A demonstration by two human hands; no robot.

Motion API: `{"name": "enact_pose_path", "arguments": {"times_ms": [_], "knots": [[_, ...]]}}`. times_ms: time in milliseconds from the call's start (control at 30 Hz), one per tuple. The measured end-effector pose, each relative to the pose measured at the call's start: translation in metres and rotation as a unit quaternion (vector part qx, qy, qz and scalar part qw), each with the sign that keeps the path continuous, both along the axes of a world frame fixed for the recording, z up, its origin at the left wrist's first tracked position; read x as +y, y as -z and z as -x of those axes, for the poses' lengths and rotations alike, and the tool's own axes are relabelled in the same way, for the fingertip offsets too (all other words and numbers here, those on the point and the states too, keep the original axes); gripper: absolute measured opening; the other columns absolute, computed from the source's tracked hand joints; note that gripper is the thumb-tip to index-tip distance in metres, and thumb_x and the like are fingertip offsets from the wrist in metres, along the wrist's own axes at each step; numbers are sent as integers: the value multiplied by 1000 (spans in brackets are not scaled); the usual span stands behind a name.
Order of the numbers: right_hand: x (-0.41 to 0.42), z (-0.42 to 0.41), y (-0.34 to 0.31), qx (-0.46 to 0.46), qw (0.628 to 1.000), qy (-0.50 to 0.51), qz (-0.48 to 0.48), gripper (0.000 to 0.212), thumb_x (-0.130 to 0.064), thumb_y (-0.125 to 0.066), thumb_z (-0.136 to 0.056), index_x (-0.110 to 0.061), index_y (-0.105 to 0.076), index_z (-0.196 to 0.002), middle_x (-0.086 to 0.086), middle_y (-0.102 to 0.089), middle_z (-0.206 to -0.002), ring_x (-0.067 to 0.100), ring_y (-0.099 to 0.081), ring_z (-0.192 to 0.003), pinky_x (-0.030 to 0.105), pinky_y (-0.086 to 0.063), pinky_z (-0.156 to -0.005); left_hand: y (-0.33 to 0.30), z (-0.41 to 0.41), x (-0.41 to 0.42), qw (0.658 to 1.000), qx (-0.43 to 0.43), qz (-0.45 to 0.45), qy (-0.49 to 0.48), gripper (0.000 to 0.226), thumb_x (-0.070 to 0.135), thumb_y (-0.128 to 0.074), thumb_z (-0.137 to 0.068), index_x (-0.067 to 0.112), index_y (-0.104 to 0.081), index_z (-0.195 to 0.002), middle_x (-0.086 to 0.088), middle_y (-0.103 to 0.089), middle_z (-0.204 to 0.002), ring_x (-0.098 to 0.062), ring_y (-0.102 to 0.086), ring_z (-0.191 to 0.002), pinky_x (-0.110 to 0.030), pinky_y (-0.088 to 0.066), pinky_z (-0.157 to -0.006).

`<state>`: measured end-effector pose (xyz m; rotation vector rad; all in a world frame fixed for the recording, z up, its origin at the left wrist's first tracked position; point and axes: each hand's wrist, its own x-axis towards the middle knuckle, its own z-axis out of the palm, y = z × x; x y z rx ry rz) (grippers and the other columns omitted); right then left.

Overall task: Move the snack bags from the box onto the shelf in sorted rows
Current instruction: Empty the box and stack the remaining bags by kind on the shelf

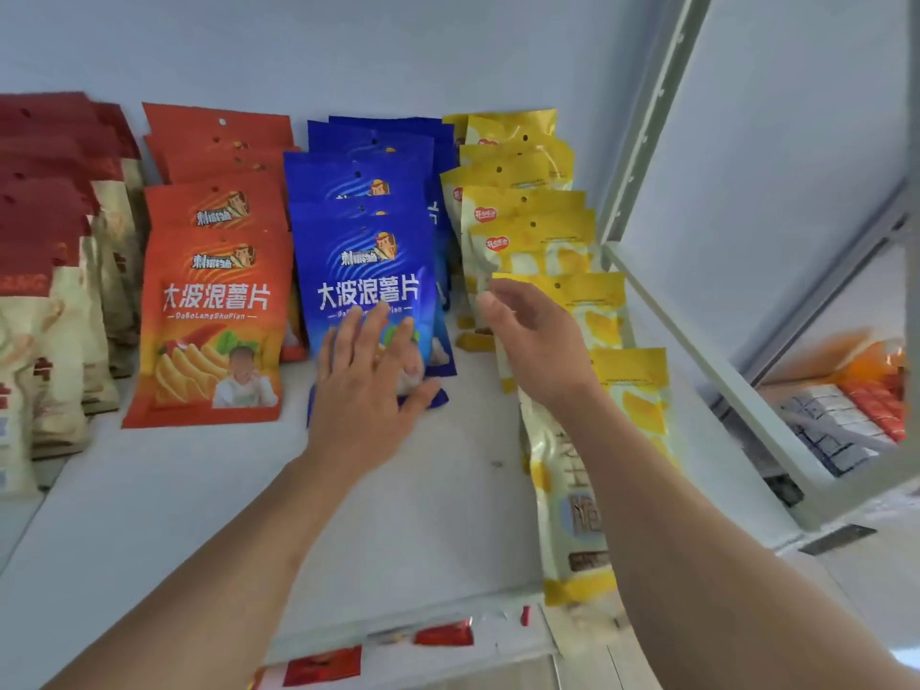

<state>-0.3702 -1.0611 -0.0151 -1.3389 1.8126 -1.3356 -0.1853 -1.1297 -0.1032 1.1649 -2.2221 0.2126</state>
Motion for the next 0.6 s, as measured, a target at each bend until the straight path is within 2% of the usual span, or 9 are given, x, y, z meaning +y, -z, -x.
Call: {"name": "enact_pose_path", "arguments": {"times_ms": [33,100,167,267,333,400,433,533,600], "knots": [[16,11,3,18,999,32,10,46,-48,-58,-96,-26,-58,-136,-14,-64,-125,-1,-59,-109,7,-43,-81,0,10,18,999,40,-19,11,68,62,-43,-93,16,-49,-143,-16,-40,-155,-37,-29,-145,-56,-26,-117],[50,33,14,46,995,90,17,48,-49,-57,-96,-26,-56,-138,-13,-61,-131,2,-57,-115,17,-45,-91,-1,34,62,983,125,-127,36,73,65,-40,-95,22,-34,-153,-7,-22,-164,-23,-12,-153,-43,-14,-121],[82,53,30,87,988,126,0,51,-52,-56,-95,-27,-53,-140,-9,-56,-139,10,-52,-127,33,-44,-104,-2,59,103,939,201,-271,61,82,69,-39,-94,24,-19,-159,5,-6,-168,-9,1,-154,-34,-8,-124],[122,74,53,141,977,148,-59,59,-55,-52,-94,-24,-47,-144,-1,-47,-148,21,-44,-136,42,-38,-111,1,89,138,883,237,-404,42,98,74,-37,-83,20,-12,-161,3,-6,-169,-8,-1,-154,-32,-7,-126],[143,79,65,143,972,151,-107,67,-61,-48,-94,-21,-41,-148,3,-45,-150,25,-41,-138,45,-35,-113,6,101,142,873,246,-419,33,93,78,-38,-85,23,-24,-158,2,-18,-166,-14,-9,-154,-41,-13,-126],[155,80,77,149,968,142,-144,73,-65,-43,-94,-19,-37,-149,6,-46,-150,28,-42,-137,45,-32,-113,9,107,140,888,234,-395,25,78,78,-39,-88,28,-44,-148,2,-30,-160,-18,-17,-152,-45,-19,-124],[156,80,82,153,966,138,-153,74,-67,-40,-94,-18,-36,-150,6,-47,-149,28,-43,-137,45,-30,-113,9,109,139,893,225,-389,16,74,76,-39,-89,29,-49,-145,0,-30,-160,-19,-17,-152,-45,-19,-124],[149,78,83,131,971,138,-148,79,-68,-37,-93,-17,-30,-153,7,-48,-150,30,-41,-139,45,-25,-117,9,111,134,900,210,-383,-5,61,60,-45,-97,25,-48,-146,-6,-20,-165,-17,-9,-153,-37,-11,-123],[142,78,79,112,973,141,-144,81,-68,-39,-94,-17,-26,-155,8,-46,-152,31,-40,-140,46,-26,-118,10,113,127,905,211,-368,-14,62,58,-45,-98,21,-46,-147,-7,-19,-165,-17,-9,-153,-36,-12,-123]]}}
